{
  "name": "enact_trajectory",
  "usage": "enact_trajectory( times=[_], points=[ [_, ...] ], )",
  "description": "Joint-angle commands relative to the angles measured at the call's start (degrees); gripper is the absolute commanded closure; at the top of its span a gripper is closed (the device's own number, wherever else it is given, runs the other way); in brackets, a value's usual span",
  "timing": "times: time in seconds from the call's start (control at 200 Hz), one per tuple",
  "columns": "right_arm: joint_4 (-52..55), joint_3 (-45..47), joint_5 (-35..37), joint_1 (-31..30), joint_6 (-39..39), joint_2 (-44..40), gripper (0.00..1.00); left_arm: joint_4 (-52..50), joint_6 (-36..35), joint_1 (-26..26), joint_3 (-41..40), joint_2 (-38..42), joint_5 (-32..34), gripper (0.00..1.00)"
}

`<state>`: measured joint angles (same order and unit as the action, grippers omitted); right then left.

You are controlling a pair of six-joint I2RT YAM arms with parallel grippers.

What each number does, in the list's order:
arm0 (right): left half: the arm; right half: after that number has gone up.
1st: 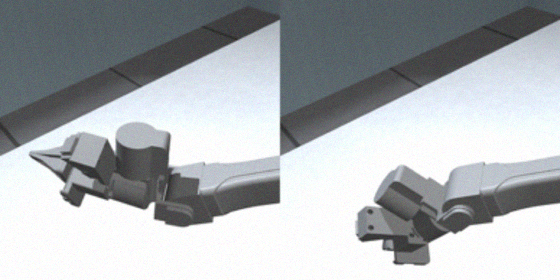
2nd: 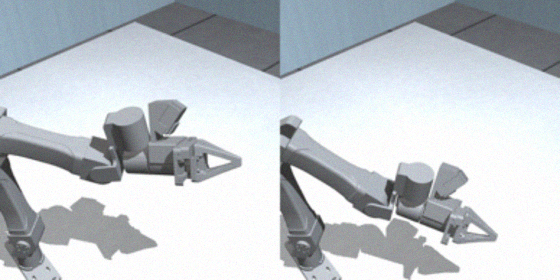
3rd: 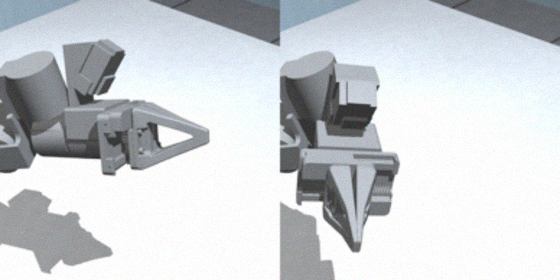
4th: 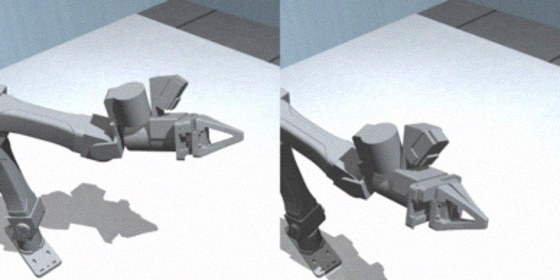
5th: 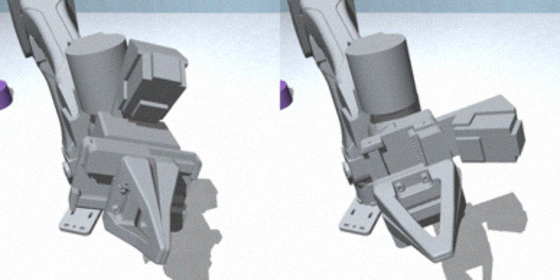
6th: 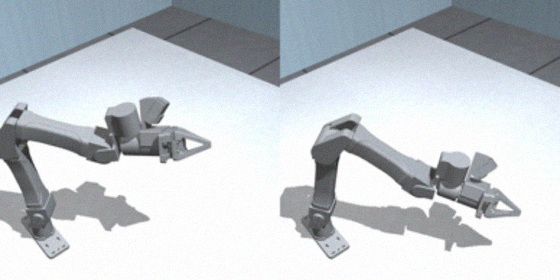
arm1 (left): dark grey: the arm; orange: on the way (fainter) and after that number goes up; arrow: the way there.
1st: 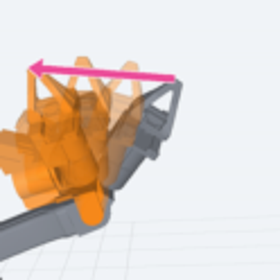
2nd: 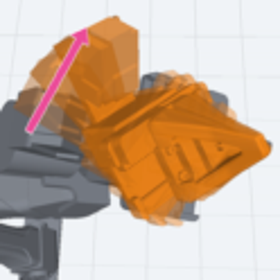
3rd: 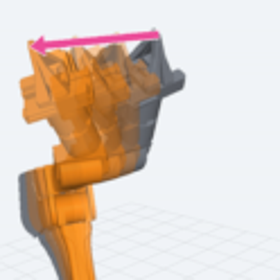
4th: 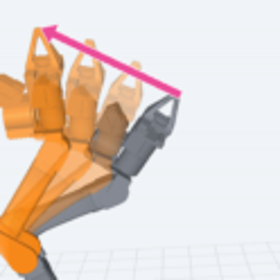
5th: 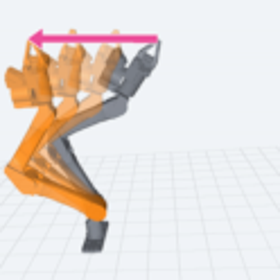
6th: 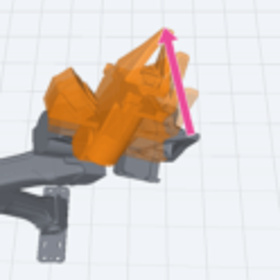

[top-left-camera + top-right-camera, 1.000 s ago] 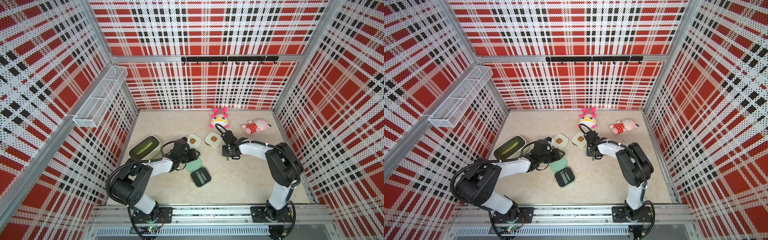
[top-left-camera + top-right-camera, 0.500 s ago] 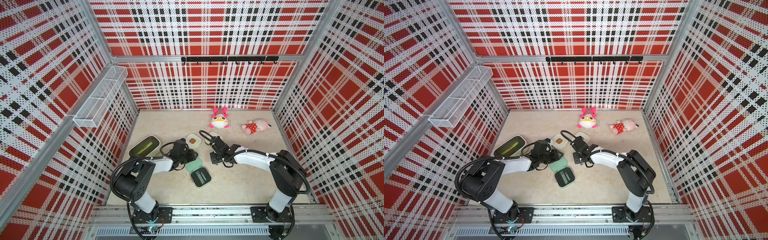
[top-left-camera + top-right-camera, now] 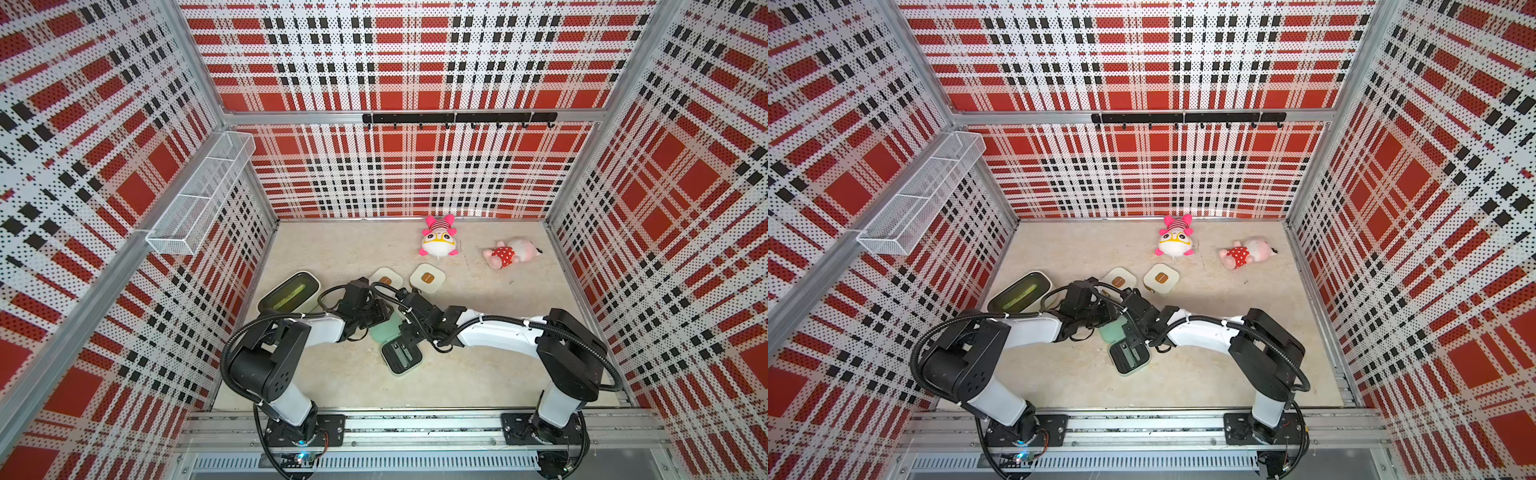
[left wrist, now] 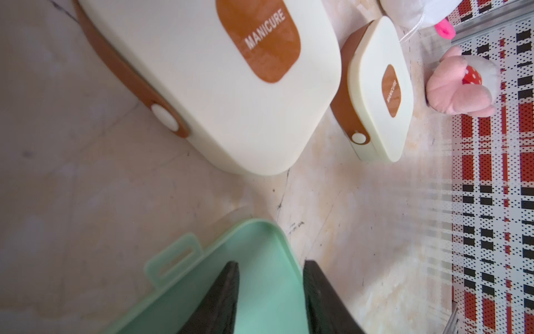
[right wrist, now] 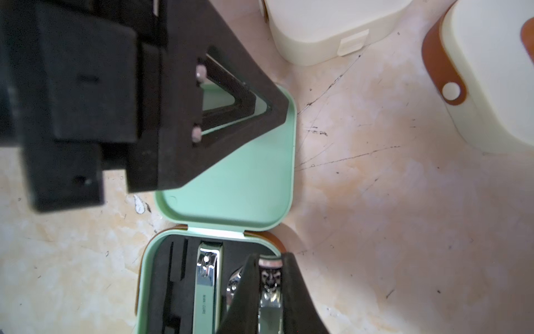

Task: Organize nail clipper sets
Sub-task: Pick up the nail clipper from the center of the board, then place the nail clipper in the storage box.

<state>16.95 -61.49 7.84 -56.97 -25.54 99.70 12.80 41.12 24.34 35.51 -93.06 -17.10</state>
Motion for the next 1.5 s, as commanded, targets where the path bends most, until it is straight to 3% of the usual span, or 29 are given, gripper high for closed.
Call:
enact_trajectory(
  times=[0.0, 1.498],
  points=[
    [-2.6, 1.4, 0.3, -1.1, 0.2, 0.8, 0.90, -1.1, -0.3, -0.5, -1.3, -0.4, 1.0, 0.58],
    [-4.8, 9.1, 1.7, -4.3, -3.5, -0.2, 0.90, -1.3, -0.5, -1.3, -1.8, -0.2, 0.7, 0.58]
  ],
)
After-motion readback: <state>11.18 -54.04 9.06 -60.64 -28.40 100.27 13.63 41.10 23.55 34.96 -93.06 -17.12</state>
